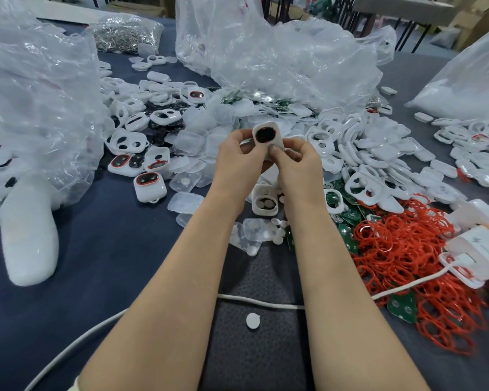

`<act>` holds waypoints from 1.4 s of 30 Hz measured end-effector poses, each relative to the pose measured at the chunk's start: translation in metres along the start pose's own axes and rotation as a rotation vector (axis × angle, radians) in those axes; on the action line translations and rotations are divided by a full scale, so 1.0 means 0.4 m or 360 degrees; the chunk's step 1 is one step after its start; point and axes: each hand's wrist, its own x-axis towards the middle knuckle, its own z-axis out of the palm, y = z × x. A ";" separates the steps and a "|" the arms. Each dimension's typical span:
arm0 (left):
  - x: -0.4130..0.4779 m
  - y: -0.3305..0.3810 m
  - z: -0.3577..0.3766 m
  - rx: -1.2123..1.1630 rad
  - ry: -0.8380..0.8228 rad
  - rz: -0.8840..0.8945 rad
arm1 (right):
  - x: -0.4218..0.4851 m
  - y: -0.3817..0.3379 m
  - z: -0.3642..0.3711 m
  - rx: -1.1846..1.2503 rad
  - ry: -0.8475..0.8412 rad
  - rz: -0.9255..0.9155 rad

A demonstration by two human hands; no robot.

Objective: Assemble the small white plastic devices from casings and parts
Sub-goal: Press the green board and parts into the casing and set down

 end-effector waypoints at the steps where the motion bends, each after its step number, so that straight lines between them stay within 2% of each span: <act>1: -0.002 0.000 0.000 0.0008 -0.0014 0.0014 | 0.000 -0.002 0.000 0.0031 0.0001 0.0014; 9: 0.001 -0.002 -0.006 0.0029 -0.0040 0.0034 | -0.008 -0.018 -0.003 0.0290 -0.0051 0.0139; 14: 0.017 0.005 -0.025 -0.0064 0.0097 -0.0057 | -0.004 -0.038 -0.026 0.0219 -0.0280 0.0137; 17: 0.019 0.008 -0.034 0.0000 0.0244 0.0006 | 0.004 -0.053 -0.062 -0.0085 -0.0102 -0.0076; 19: 0.023 0.008 -0.041 0.0066 0.0365 0.0064 | 0.011 -0.058 -0.086 -0.0431 0.0030 -0.0209; 22: 0.029 0.007 -0.048 0.0046 0.0488 0.0067 | 0.015 -0.054 -0.101 -0.1009 -0.0097 -0.0262; 24: 0.028 0.006 -0.047 -0.0007 0.0482 0.0051 | 0.010 -0.047 -0.095 -0.1302 -0.0234 -0.0269; 27: 0.023 0.006 -0.042 0.0001 0.0418 0.0045 | 0.006 -0.030 -0.069 -0.1529 -0.0307 -0.0258; 31: 0.016 0.003 -0.034 -0.0002 0.0324 -0.0002 | 0.009 -0.003 -0.035 -0.1732 -0.0216 -0.0284; 37: 0.016 -0.001 -0.026 0.0012 0.0269 -0.0114 | 0.007 0.002 -0.030 -0.1667 -0.0122 -0.0309; 42: 0.014 -0.001 -0.026 0.0001 0.0249 -0.0131 | 0.001 -0.006 -0.041 -0.1008 -0.0062 -0.0362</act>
